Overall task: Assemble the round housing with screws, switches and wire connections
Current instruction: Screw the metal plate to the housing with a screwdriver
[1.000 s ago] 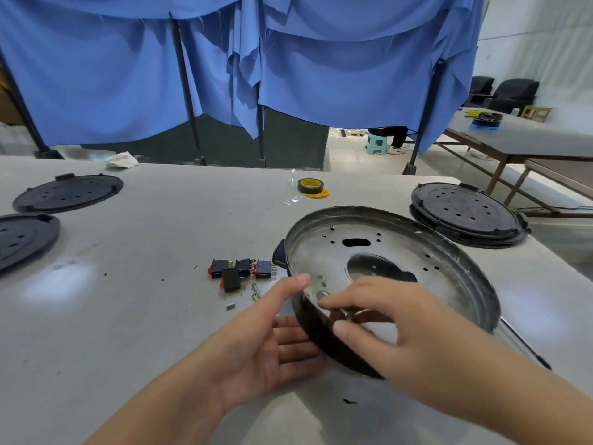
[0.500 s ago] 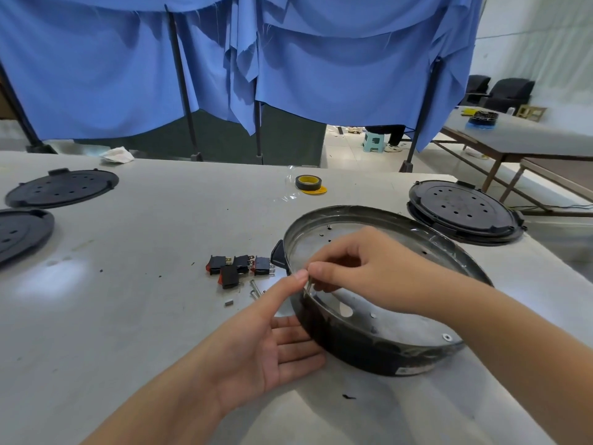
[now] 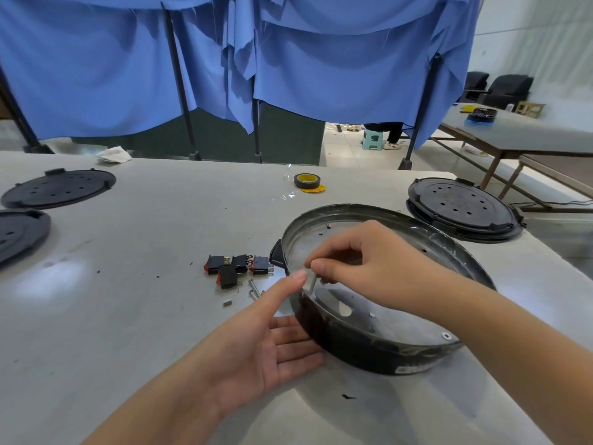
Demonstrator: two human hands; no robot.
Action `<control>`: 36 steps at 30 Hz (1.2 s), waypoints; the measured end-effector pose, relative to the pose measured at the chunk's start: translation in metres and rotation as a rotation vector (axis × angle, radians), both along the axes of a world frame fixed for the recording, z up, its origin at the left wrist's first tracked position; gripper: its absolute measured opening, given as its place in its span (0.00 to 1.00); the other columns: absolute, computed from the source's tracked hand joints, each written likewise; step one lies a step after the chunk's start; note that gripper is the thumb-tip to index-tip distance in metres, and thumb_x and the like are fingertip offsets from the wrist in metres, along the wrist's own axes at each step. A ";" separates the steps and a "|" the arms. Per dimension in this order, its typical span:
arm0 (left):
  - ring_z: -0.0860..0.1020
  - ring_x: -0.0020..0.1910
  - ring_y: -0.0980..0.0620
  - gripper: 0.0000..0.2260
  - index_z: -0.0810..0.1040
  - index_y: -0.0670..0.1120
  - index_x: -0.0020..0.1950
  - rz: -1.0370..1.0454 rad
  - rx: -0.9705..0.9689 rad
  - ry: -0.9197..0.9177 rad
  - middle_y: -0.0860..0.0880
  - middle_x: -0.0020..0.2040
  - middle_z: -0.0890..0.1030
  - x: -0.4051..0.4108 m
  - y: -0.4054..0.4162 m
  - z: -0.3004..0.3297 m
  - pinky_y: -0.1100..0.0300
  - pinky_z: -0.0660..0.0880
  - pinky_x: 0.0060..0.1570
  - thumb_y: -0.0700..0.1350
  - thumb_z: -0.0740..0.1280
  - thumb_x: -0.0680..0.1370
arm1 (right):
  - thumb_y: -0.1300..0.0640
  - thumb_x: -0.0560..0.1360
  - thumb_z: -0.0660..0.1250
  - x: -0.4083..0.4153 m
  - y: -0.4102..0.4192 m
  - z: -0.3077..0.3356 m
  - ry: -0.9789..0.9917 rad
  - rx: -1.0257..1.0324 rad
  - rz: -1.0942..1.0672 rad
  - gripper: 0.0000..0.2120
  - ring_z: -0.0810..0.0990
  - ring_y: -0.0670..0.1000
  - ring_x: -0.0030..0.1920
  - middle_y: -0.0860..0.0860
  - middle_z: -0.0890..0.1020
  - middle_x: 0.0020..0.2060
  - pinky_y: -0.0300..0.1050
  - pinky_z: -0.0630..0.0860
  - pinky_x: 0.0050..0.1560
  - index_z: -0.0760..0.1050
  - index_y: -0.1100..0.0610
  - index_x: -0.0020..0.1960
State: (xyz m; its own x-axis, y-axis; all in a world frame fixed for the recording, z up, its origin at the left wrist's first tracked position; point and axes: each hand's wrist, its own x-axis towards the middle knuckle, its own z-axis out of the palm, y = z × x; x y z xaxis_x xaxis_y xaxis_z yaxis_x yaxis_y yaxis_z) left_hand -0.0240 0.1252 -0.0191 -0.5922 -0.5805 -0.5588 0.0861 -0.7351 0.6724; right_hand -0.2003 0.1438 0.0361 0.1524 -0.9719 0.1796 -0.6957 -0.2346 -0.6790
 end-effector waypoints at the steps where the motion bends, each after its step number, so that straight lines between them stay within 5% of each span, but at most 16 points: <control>1: 0.85 0.45 0.42 0.36 0.77 0.34 0.59 -0.001 0.001 0.001 0.37 0.48 0.84 0.000 0.000 0.000 0.52 0.83 0.43 0.58 0.77 0.61 | 0.58 0.75 0.68 0.000 0.000 0.000 0.003 -0.006 0.000 0.06 0.82 0.42 0.40 0.45 0.84 0.37 0.37 0.78 0.46 0.84 0.53 0.46; 10: 0.85 0.43 0.42 0.37 0.76 0.34 0.60 0.001 0.004 -0.002 0.37 0.48 0.84 -0.001 0.000 0.000 0.52 0.83 0.43 0.58 0.77 0.60 | 0.57 0.75 0.69 0.005 -0.002 0.000 0.047 -0.012 0.055 0.05 0.80 0.37 0.41 0.41 0.83 0.37 0.28 0.74 0.43 0.84 0.51 0.45; 16: 0.84 0.44 0.42 0.37 0.76 0.34 0.60 -0.002 0.004 0.001 0.36 0.49 0.84 0.000 0.000 0.001 0.51 0.83 0.45 0.58 0.77 0.60 | 0.54 0.73 0.71 0.005 -0.004 0.001 0.068 0.028 0.064 0.04 0.81 0.38 0.42 0.42 0.84 0.39 0.35 0.78 0.46 0.83 0.49 0.47; 27: 0.84 0.46 0.42 0.36 0.77 0.34 0.59 -0.005 0.000 0.005 0.36 0.50 0.84 0.000 0.001 0.001 0.51 0.83 0.46 0.58 0.77 0.60 | 0.58 0.73 0.70 0.006 -0.004 0.004 0.133 0.081 0.101 0.06 0.80 0.36 0.42 0.38 0.81 0.35 0.30 0.75 0.48 0.84 0.48 0.46; 36: 0.84 0.46 0.42 0.36 0.78 0.34 0.58 -0.018 0.003 0.019 0.37 0.49 0.84 0.001 0.000 -0.001 0.50 0.82 0.48 0.58 0.77 0.60 | 0.52 0.73 0.70 0.013 -0.008 0.006 0.368 0.036 0.112 0.03 0.77 0.40 0.40 0.41 0.78 0.34 0.34 0.74 0.41 0.77 0.46 0.41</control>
State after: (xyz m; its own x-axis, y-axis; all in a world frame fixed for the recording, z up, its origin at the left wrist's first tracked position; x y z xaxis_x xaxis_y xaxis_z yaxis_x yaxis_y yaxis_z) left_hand -0.0235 0.1251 -0.0198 -0.6132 -0.5680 -0.5489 0.0861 -0.7389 0.6683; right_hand -0.1876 0.1354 0.0423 0.3063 -0.9501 0.0590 -0.8657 -0.3038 -0.3978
